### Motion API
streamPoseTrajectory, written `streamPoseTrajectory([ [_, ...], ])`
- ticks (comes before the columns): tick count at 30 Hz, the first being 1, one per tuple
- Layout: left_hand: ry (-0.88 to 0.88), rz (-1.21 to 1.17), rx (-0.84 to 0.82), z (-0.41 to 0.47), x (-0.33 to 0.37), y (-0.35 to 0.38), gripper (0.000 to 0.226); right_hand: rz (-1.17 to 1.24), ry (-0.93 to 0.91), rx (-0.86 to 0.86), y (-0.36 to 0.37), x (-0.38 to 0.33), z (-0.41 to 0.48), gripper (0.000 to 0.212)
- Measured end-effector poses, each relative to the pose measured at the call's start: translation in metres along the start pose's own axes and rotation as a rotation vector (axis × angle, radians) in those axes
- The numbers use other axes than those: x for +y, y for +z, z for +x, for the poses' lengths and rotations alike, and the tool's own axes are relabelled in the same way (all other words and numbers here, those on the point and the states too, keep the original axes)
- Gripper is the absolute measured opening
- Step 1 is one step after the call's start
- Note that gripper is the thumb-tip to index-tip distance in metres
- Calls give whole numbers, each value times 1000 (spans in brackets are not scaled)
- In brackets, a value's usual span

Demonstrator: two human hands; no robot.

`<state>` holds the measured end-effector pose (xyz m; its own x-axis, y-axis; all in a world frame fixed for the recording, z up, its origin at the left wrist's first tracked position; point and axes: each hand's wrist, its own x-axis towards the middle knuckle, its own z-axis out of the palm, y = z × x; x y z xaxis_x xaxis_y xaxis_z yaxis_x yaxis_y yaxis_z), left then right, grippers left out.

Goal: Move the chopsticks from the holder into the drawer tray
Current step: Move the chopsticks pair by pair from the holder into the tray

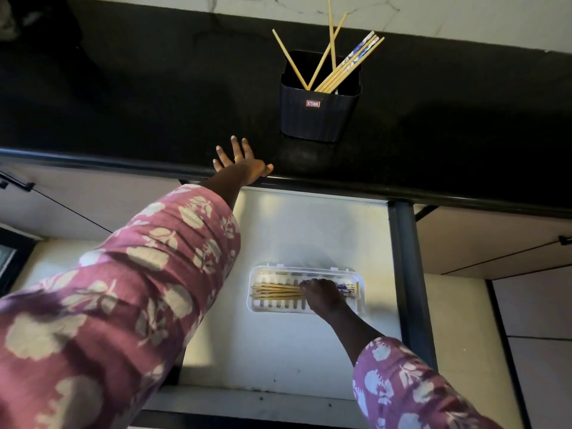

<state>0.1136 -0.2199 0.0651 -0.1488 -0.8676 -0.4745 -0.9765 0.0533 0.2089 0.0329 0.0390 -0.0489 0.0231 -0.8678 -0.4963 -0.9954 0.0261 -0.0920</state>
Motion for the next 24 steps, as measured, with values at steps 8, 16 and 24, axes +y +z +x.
streamPoseTrajectory([
  [8,-1,-23,2,-4,1,-1,85,-30,-116,171,-6,8,-2,31],
  [16,27,-14,-11,-11,-2,-4,83,-66,-372,724,-74,41,3,40],
  [24,22,-3,-35,-12,-1,-8,83,-98,-130,1136,-194,92,35,37],
])
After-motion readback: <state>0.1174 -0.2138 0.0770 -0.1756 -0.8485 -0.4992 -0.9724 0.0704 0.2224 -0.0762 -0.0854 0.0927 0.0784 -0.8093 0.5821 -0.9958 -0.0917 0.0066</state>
